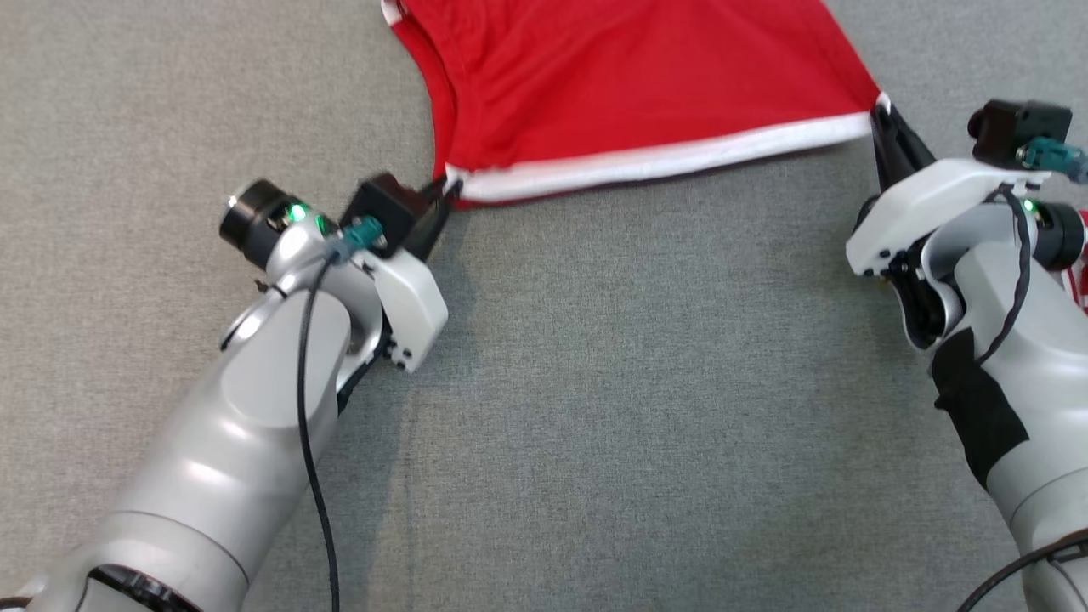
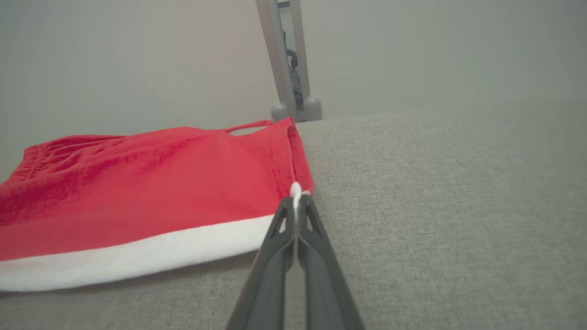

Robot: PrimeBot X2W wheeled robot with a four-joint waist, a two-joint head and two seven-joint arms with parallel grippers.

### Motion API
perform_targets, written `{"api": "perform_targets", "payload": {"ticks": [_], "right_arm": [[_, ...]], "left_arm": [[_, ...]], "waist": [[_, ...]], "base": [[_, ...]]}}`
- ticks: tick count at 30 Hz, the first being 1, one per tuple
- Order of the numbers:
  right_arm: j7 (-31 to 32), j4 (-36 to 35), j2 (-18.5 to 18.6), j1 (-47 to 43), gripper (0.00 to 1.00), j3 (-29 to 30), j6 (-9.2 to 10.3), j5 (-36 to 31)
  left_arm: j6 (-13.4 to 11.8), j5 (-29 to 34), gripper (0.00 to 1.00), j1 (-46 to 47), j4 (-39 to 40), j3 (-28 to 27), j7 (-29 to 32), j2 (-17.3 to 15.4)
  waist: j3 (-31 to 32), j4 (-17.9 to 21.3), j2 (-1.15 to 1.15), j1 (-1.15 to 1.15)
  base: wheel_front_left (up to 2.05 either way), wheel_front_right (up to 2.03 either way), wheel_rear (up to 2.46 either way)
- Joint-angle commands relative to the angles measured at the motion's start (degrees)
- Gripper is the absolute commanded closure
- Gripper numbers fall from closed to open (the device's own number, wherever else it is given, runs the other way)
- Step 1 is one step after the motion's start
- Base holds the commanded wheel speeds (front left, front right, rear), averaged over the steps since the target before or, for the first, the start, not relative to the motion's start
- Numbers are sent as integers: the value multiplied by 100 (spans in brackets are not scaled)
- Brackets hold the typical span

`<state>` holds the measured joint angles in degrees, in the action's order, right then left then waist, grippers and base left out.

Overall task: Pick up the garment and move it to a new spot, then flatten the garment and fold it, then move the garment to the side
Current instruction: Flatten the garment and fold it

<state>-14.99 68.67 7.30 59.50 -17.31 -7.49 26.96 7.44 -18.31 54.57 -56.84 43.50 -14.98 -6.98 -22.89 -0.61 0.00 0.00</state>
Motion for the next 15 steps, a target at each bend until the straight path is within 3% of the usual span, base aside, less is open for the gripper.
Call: {"api": "perform_targets", "payload": {"ticks": [1,15], "right_arm": [[-12,74,40,-116,100,-71,0,64],[1325,-159,528,-782,100,-1175,1,887]], "left_arm": [[0,-39,100,-91,-64,144,-20,-56],[1,-795,100,-591,-313,1305,-20,-163]], "waist": [[138,-19,0,0],[789,-81,0,0]], "base": [[0,0,0],[0,0,0]]}}
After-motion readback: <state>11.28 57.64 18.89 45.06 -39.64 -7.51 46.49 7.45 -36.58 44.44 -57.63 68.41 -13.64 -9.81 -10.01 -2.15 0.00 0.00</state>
